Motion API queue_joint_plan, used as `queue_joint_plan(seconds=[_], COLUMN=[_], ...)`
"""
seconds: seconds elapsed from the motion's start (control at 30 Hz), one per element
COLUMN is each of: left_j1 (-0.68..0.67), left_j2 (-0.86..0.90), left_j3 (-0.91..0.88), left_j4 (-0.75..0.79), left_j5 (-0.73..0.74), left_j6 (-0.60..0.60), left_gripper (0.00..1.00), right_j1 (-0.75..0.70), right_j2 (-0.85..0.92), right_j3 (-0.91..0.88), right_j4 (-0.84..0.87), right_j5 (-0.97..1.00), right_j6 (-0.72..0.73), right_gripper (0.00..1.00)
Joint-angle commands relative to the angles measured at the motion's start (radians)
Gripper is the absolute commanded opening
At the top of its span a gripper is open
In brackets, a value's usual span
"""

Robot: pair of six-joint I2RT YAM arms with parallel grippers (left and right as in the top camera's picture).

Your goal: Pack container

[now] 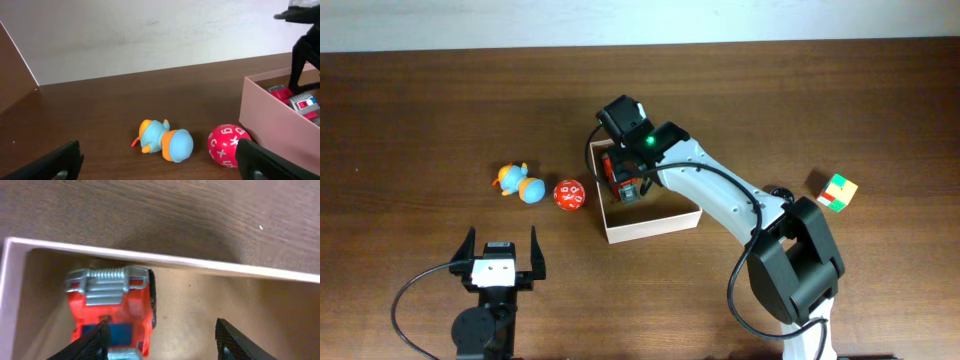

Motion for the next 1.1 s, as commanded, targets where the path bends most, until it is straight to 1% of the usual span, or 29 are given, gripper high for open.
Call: queue_joint_plan(seconds=[0.0,0.13,0.27,0.4,0.5,0.7,1.0,1.03,1.07], left_j1=[-0.004,-0.004,-0.004,-0.004,-0.004,-0.004,-0.004,-0.004,-0.004], left_j2=[-0.008,-0.008,-0.008,-0.008,-0.008,-0.008,-0.008,-0.008,-0.008], left_j3=[-0.005,-0.005,-0.004,-0.004,-0.005,-0.005,-0.005,-0.005,-0.005], left_j4=[-0.001,-0.001,-0.001,-0.001,-0.001,-0.001,-0.001,-0.001,-0.001], left_j5=[0.011,0.011,0.011,0.011,0.011,0.011,0.011,0.011,0.011], left_j6=[0.013,0.013,0.013,0.013,0.013,0.013,0.013,0.013,0.013], left_gripper=[0.99,0.99,0.99,0.99,0.99,0.99,0.99,0.99,0.99], right_j1=[0.006,0.006,0.006,0.006,0.006,0.006,-0.001,-0.001,-0.002], right_j2=[0.011,0.011,0.011,0.011,0.011,0.041,0.098,0.101,0.101], right_j3=[0.060,0.071,0.071,0.071,0.071,0.070,0.068,0.068,0.068], right_j4=[-0.040,-0.113,-0.178,-0.211,-0.211,-0.167,-0.124,-0.124,-0.125], right_j5=[-0.017,-0.114,-0.196,-0.219,-0.219,-0.233,-0.230,-0.230,-0.229], right_j6=[-0.023,-0.024,-0.024,-0.024,-0.049,-0.151,-0.158,-0.158,-0.158], right_gripper=[0.64,0.69,0.69,0.69,0.69,0.69,0.68,0.67,0.63])
